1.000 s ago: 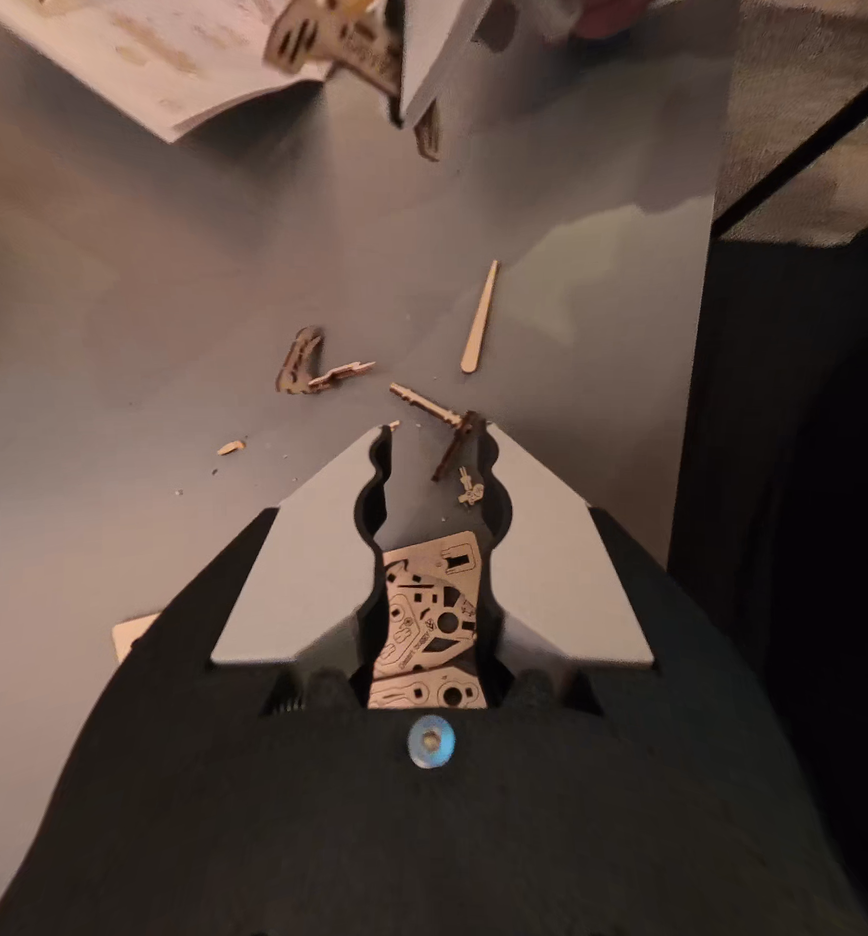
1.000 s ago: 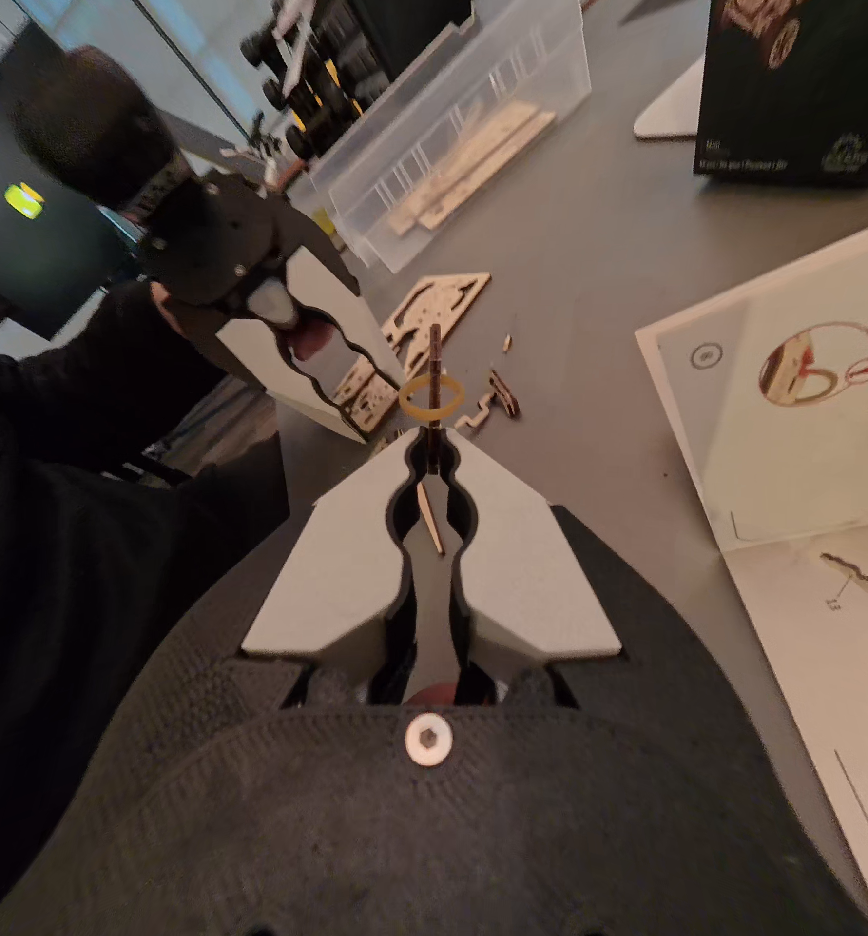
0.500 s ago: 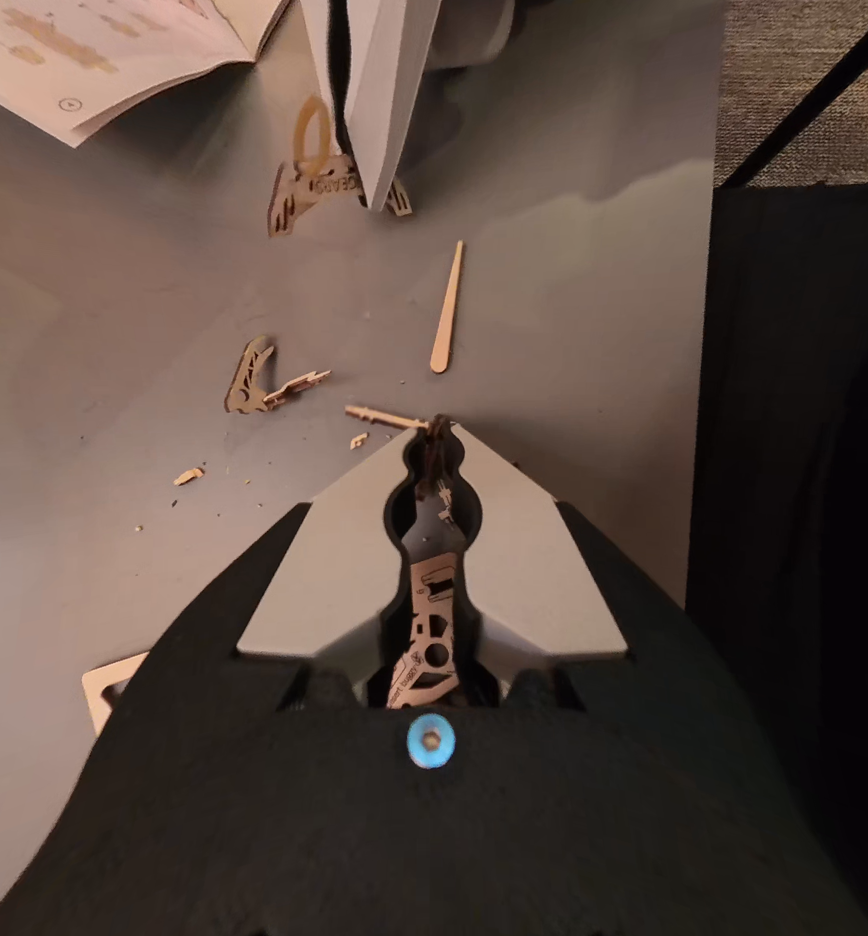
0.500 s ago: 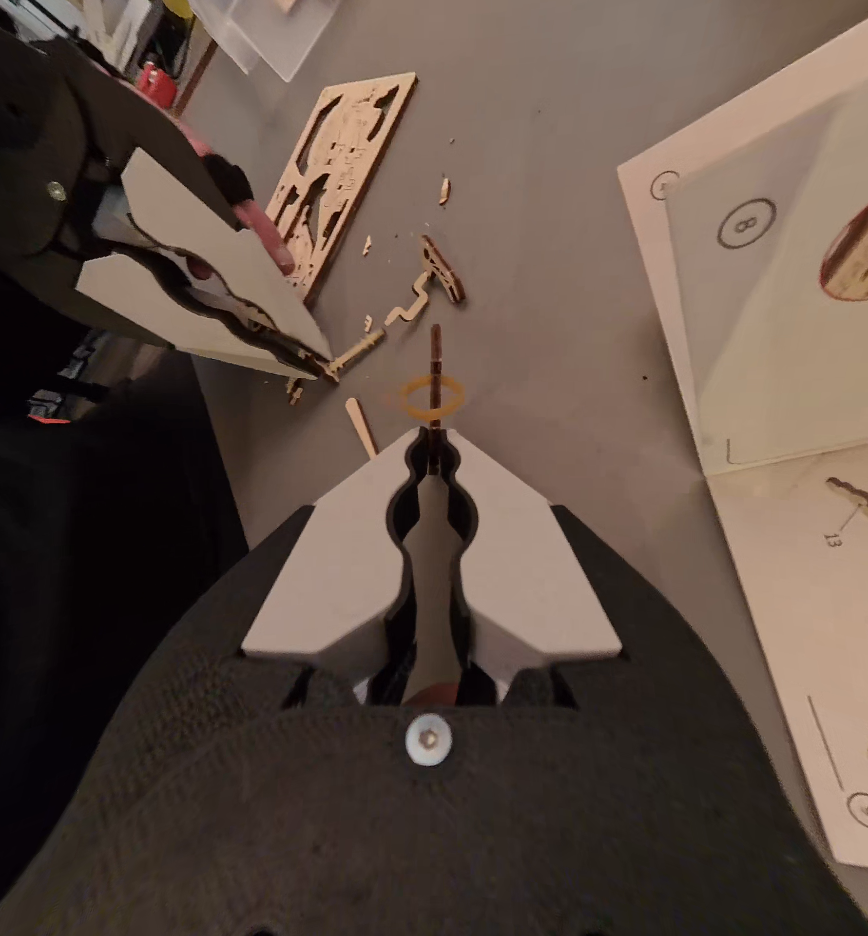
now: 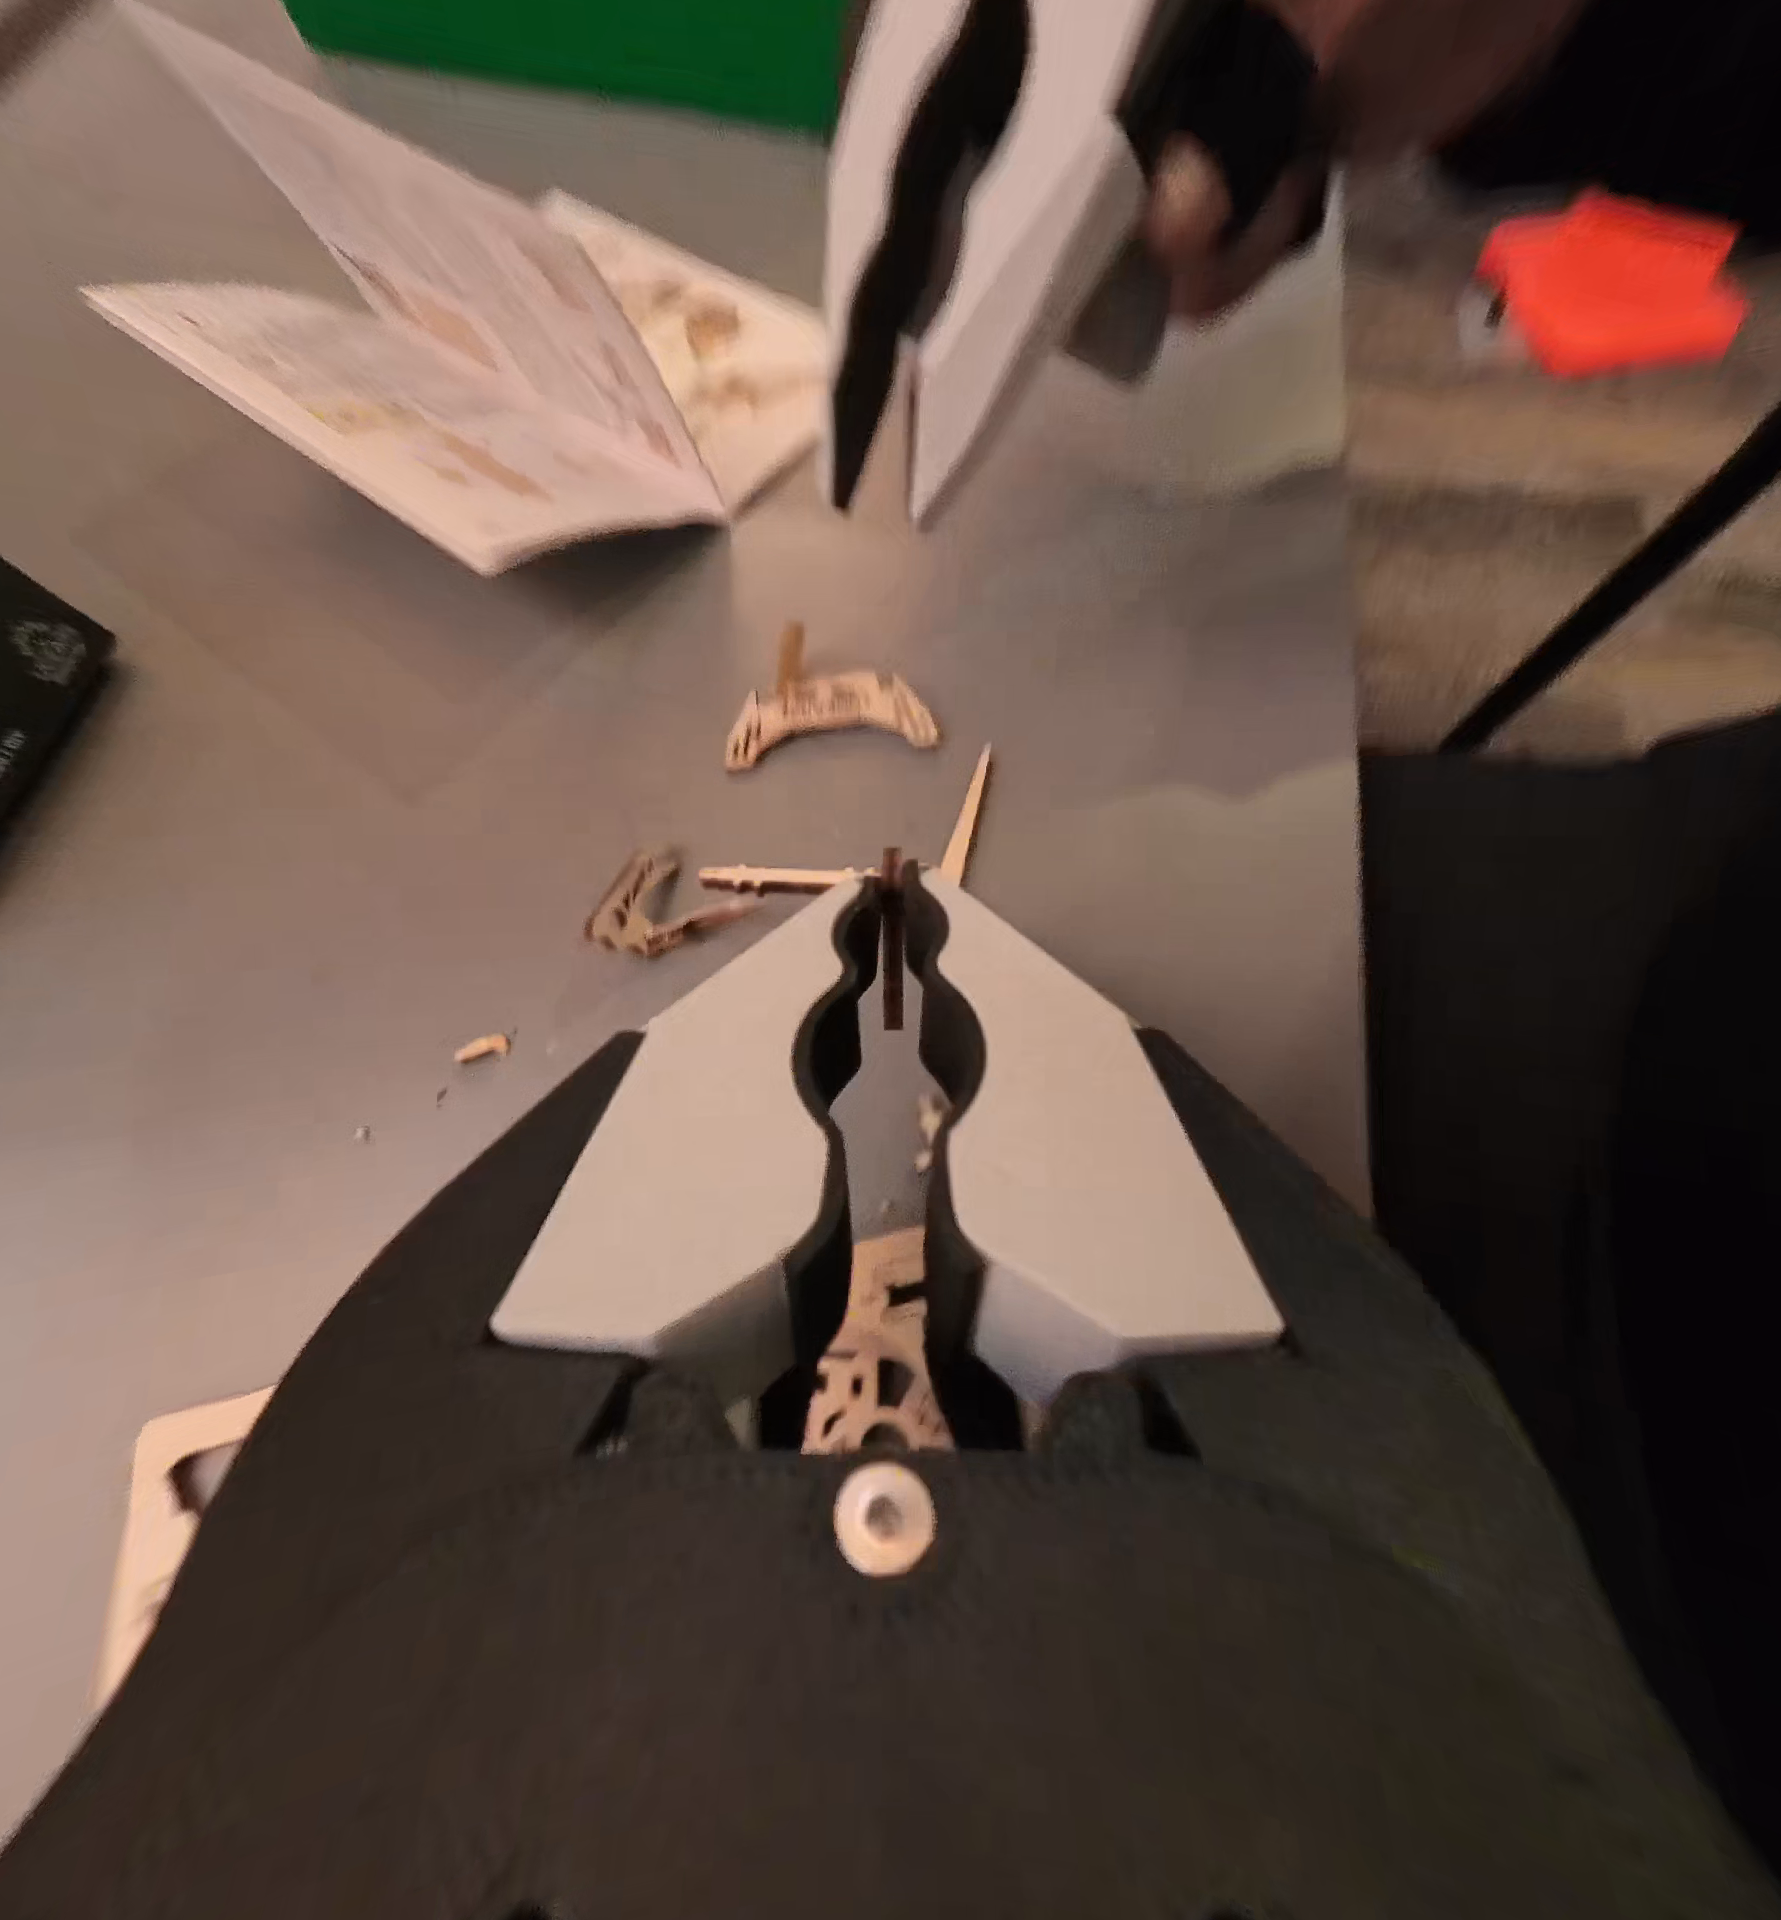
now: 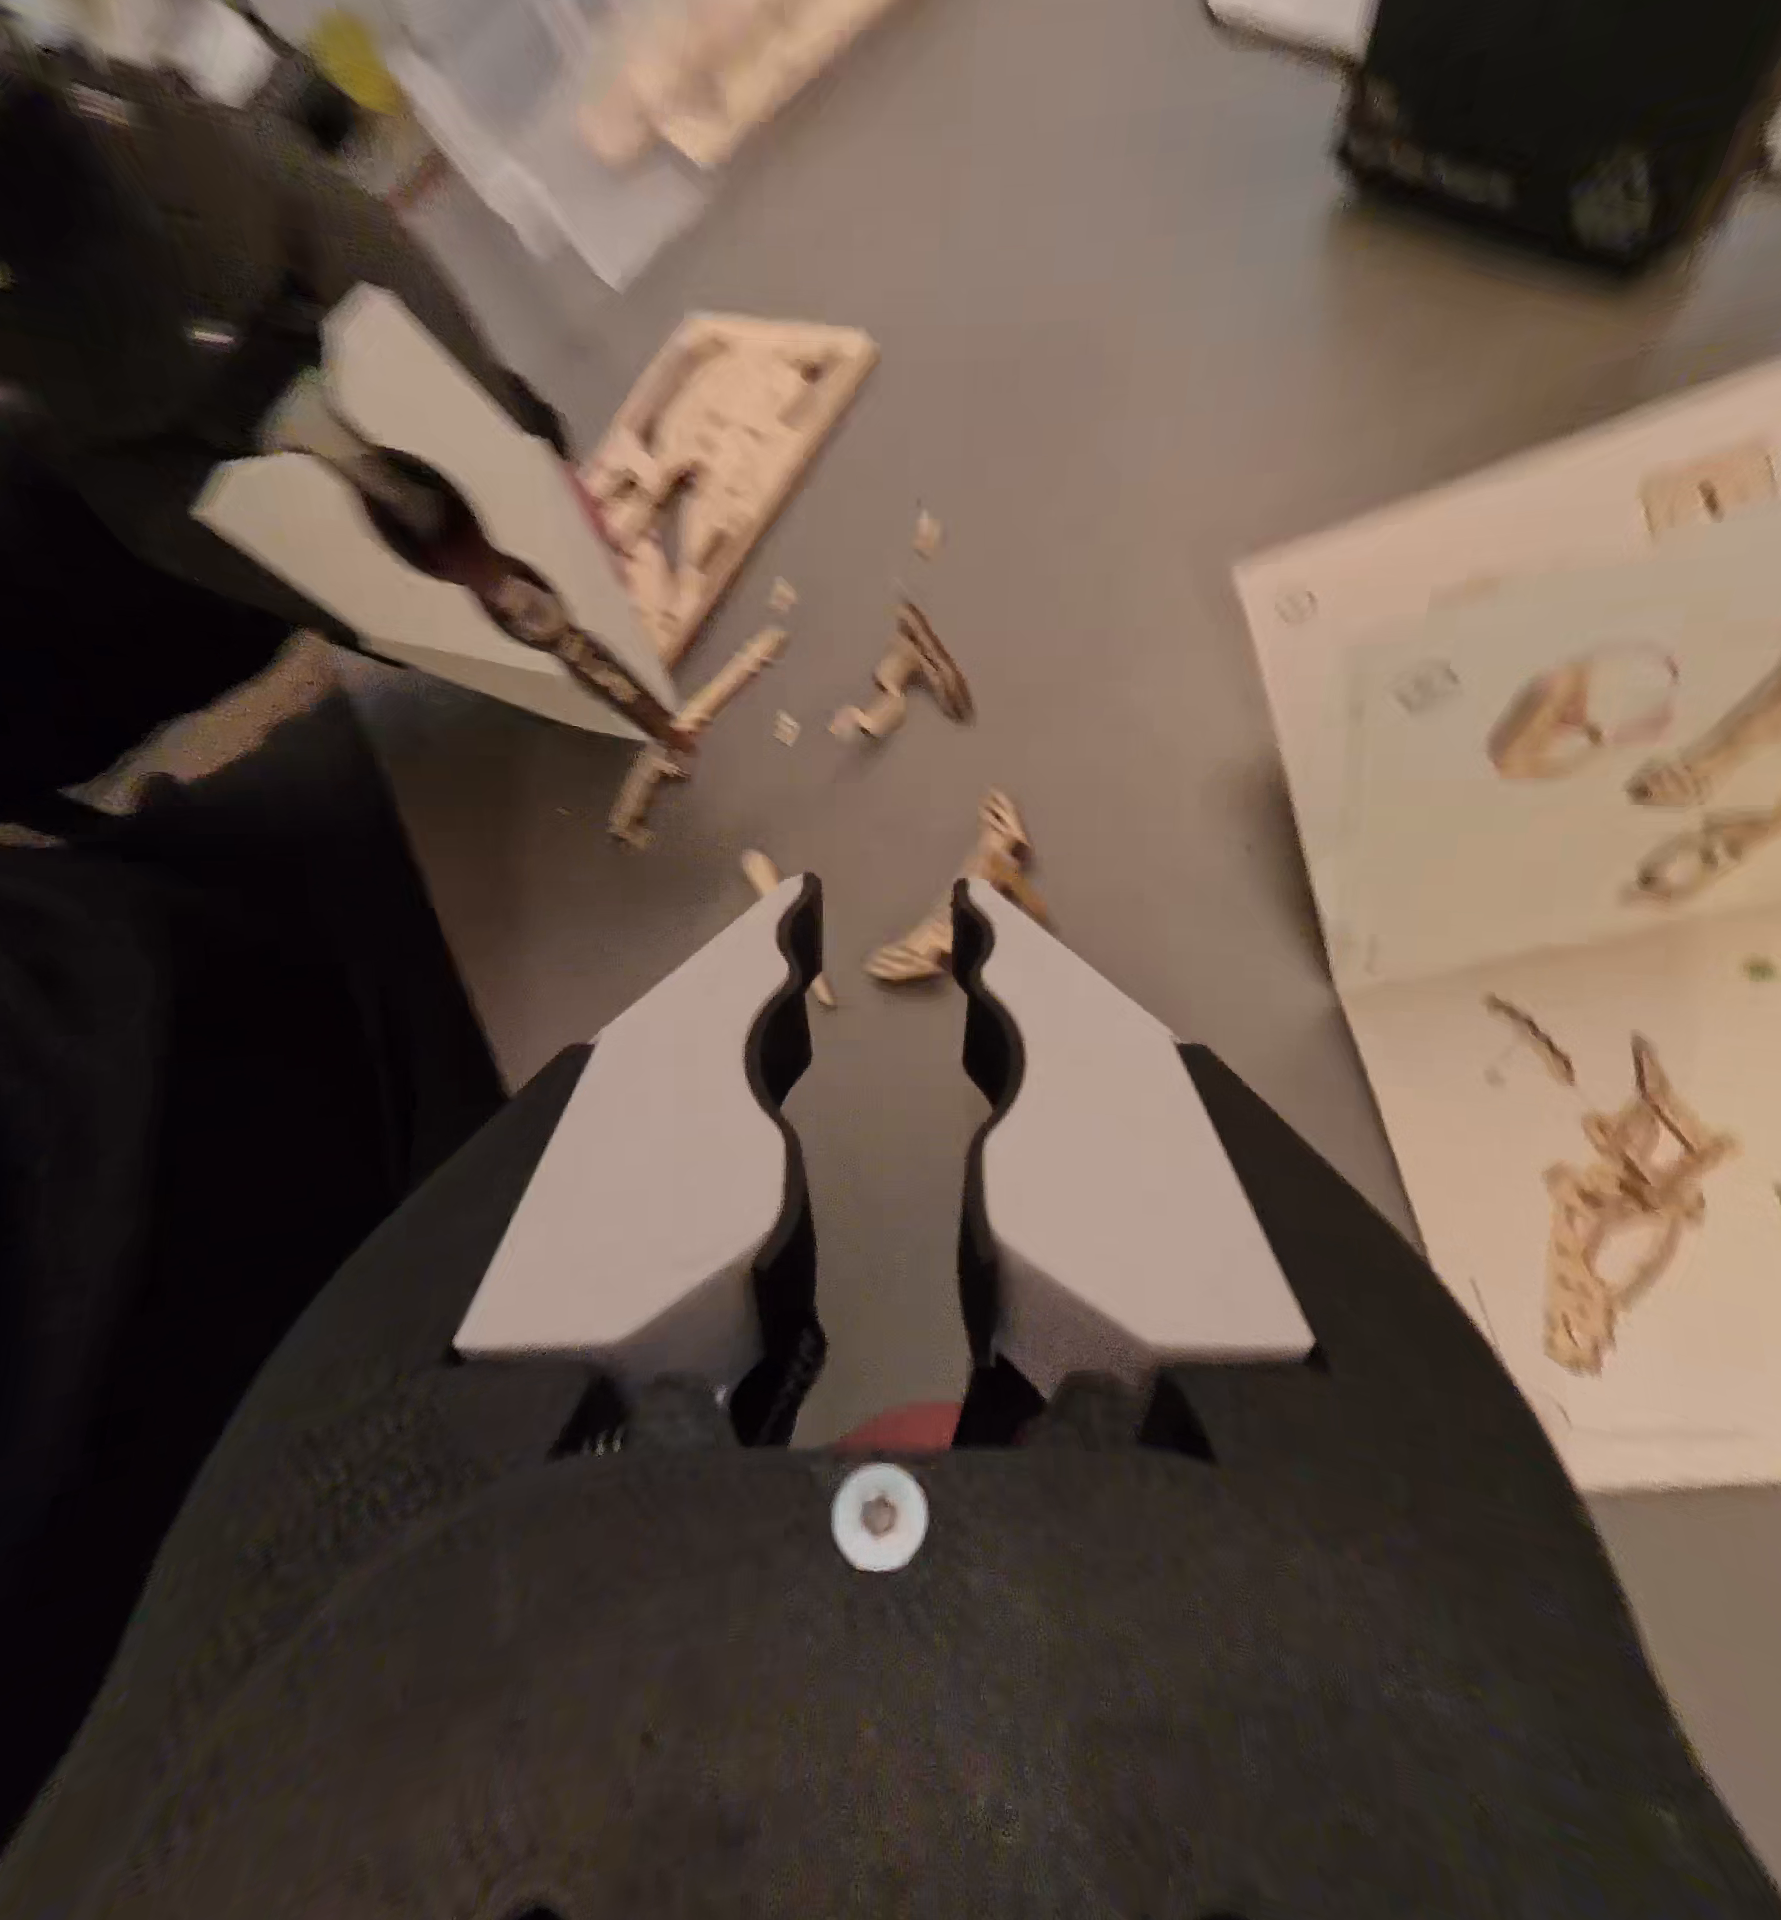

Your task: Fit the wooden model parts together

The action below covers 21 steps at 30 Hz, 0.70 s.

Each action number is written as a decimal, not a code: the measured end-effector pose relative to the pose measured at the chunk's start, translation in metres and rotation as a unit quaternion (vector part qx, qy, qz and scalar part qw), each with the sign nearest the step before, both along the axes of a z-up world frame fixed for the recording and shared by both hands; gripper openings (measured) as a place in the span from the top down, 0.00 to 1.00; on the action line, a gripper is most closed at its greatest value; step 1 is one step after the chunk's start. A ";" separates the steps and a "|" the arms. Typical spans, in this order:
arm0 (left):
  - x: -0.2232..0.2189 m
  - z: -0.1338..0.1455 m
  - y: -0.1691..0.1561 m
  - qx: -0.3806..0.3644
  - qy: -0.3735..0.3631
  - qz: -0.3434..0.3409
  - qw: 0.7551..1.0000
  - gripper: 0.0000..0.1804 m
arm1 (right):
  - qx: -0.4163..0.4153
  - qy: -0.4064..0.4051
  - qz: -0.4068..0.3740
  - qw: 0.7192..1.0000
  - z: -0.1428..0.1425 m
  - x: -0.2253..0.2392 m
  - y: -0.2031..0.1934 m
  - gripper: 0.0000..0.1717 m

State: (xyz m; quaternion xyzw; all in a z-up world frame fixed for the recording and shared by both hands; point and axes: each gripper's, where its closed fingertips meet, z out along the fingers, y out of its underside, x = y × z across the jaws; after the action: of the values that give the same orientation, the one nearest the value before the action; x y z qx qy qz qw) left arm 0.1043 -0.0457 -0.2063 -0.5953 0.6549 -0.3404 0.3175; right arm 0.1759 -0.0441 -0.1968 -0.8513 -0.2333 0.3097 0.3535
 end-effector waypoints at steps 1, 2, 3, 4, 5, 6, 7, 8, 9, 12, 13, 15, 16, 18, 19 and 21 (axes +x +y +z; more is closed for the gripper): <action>0.003 0.014 0.000 -0.030 -0.046 0.011 0.998 0.99 | 0.022 0.023 0.013 0.999 0.013 -0.010 -0.003 0.89; 0.005 0.029 0.003 -0.060 -0.096 0.027 0.993 0.99 | 0.032 0.045 0.021 0.998 0.022 -0.020 -0.006 0.89; 0.007 0.044 0.005 -0.095 -0.144 0.036 0.984 0.99 | 0.045 0.069 0.027 0.996 0.030 -0.031 -0.006 0.89; 0.007 0.058 0.008 -0.131 -0.189 0.047 0.972 0.99 | 0.067 0.098 0.029 0.992 0.039 -0.042 -0.005 0.90; 0.006 0.070 0.013 -0.168 -0.232 0.061 0.956 0.99 | 0.086 0.130 0.025 0.987 0.046 -0.051 -0.003 0.91; 0.005 0.080 0.016 -0.210 -0.268 0.063 0.938 0.99 | 0.096 0.159 0.024 0.982 0.052 -0.059 -0.001 0.91; 0.004 0.087 0.019 -0.246 -0.295 0.067 0.921 0.99 | 0.113 0.186 0.019 0.976 0.059 -0.065 0.002 0.90; 0.003 0.090 0.023 -0.270 -0.316 0.078 0.906 0.99 | 0.133 0.206 0.006 0.970 0.063 -0.067 0.007 0.93; 0.003 0.094 0.026 -0.295 -0.337 0.080 0.891 0.99 | 0.139 0.219 0.006 0.966 0.065 -0.071 0.010 0.94; 0.004 0.098 0.028 -0.330 -0.370 0.088 0.864 0.99 | 0.144 0.250 0.018 0.957 0.069 -0.085 0.012 0.94; 0.004 0.100 0.027 -0.339 -0.378 0.086 0.857 1.00 | 0.146 0.253 0.013 0.956 0.070 -0.087 0.014 0.95; 0.005 0.100 0.029 -0.352 -0.388 0.092 0.847 1.00 | 0.136 0.256 0.008 0.957 0.068 -0.090 0.018 0.94; 0.005 0.100 0.028 -0.356 -0.391 0.088 0.844 0.99 | 0.131 0.260 0.006 0.957 0.067 -0.091 0.019 0.94; 0.005 0.102 0.029 -0.370 -0.405 0.089 0.832 0.99 | 0.127 0.255 -0.003 0.959 0.065 -0.090 0.023 0.92; 0.005 0.103 0.028 -0.373 -0.409 0.086 0.828 0.99 | 0.133 0.254 -0.005 0.958 0.066 -0.089 0.023 0.93; 0.005 0.104 0.029 -0.378 -0.416 0.086 0.823 0.99 | 0.144 0.254 0.000 0.956 0.069 -0.090 0.021 0.99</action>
State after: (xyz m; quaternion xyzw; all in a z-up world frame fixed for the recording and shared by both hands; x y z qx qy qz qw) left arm 0.1090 -0.0171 -0.1024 -0.5244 0.2266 -0.7479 0.3381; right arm 0.0856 -0.0230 -0.1281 -0.6847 -0.1780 0.4791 0.5195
